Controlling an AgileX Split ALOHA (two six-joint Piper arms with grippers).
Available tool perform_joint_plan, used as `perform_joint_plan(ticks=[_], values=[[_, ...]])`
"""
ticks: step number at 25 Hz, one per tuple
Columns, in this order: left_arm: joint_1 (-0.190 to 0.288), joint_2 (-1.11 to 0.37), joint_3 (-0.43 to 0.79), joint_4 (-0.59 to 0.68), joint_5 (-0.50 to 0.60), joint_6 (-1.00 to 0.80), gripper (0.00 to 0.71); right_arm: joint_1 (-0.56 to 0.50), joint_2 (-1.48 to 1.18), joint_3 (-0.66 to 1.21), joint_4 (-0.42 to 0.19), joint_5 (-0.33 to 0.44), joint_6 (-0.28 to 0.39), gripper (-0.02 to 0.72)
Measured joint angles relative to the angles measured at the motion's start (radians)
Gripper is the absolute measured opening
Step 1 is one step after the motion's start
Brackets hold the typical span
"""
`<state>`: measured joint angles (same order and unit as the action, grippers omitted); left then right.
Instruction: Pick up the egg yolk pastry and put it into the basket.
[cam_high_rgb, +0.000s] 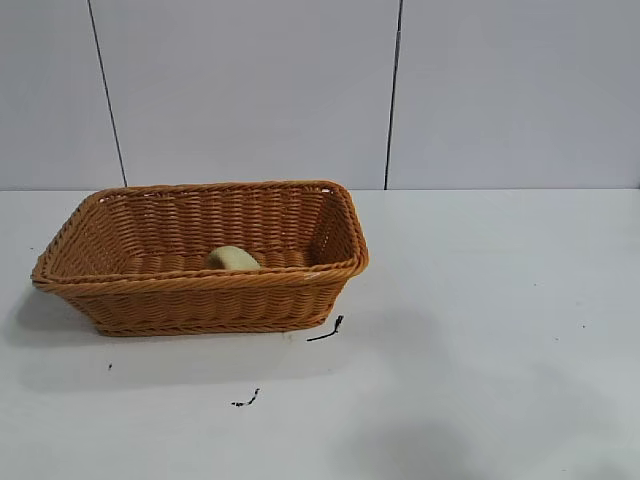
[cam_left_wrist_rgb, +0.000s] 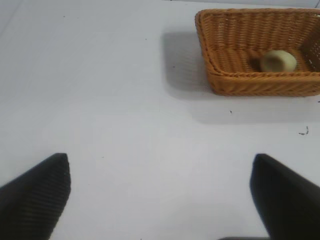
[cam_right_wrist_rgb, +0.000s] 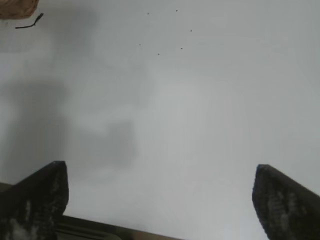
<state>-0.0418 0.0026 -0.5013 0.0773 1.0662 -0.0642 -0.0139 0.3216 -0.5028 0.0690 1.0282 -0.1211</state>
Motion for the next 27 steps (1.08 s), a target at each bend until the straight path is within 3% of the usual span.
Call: perform_joint_plan(ticks=[14,27], values=[[0.0,0.0,0.0,0.0,0.0,0.0,0.696,0.0,-0.312,0.002,0.0,-0.003,0.0,0.694],[0.0,0.0,0.0,0.0,0.0,0.0,0.696,0.0,-0.326,0.002,0.0,-0.001,0.0,0.694]])
